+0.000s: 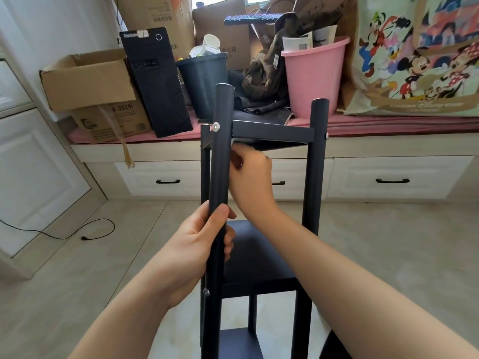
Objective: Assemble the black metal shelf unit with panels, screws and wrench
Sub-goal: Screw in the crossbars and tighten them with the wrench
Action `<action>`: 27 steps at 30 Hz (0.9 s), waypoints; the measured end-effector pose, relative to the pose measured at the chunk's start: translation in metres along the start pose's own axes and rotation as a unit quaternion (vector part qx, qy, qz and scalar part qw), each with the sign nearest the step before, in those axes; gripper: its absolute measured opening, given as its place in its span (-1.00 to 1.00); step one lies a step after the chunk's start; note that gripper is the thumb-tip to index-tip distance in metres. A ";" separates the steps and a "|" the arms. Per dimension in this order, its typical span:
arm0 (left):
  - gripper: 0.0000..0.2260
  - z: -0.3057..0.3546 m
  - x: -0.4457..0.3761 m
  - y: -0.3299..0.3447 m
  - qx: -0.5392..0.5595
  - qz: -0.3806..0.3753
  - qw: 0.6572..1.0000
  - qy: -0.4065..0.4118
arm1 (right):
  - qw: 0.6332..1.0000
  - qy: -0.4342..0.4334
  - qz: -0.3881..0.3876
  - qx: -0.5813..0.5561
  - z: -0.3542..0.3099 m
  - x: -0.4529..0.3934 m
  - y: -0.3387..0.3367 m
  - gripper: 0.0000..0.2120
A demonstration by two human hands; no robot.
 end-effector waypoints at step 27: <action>-0.71 0.004 0.000 0.005 -0.005 0.009 1.000 0.002 | 0.976 0.058 -0.157 0.139 -0.009 0.005 -0.042 -0.70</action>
Point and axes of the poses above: each hand's wrist, its own x-axis away from the middle knuckle, its own y-axis out of the palm, z = x × y, the point moved 6 cm from there along -x, towards the middle knuckle
